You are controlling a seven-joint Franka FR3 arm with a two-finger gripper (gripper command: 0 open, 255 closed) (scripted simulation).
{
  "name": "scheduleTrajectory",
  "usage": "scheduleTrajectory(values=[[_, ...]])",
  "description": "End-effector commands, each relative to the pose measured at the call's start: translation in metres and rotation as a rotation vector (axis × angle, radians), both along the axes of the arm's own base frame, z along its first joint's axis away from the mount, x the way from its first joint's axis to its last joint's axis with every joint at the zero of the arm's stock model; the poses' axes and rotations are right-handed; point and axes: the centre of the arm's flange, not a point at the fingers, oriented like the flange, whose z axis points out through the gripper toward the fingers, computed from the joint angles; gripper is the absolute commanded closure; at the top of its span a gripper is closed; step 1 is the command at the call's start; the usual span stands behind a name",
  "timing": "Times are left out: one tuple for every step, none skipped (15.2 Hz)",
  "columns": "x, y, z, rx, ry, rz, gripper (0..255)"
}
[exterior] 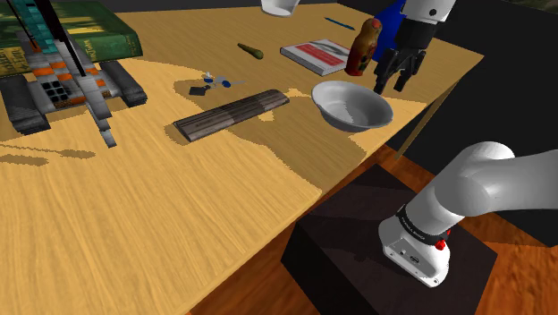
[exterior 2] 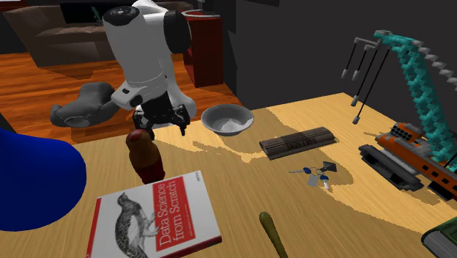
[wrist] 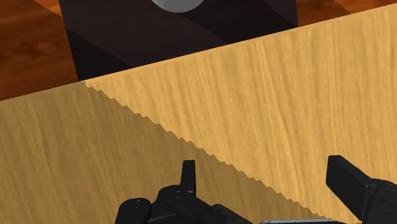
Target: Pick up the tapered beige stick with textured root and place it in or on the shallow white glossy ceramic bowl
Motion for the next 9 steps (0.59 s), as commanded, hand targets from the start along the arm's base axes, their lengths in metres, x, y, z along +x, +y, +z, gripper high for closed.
scheduleTrajectory(values=[[0.000, 0.000, 0.000, 0.000, 0.000, 0.000, 0], [0.011, 0.005, 0.000, 0.000, -0.006, 0.006, 0], [0.023, 0.010, 0.000, 0.000, -0.013, 0.013, 0], [0.034, 0.014, 0.000, 0.000, -0.019, 0.019, 0], [0.046, 0.019, 0.000, 0.000, -0.026, 0.026, 0], [0.057, 0.024, 0.000, -0.001, -0.032, 0.032, 0], [0.068, 0.030, 0.000, -0.001, -0.038, 0.039, 0], [0.080, 0.035, 0.001, -0.001, -0.045, 0.045, 0], [0.091, 0.040, 0.001, -0.001, -0.051, 0.052, 0]])
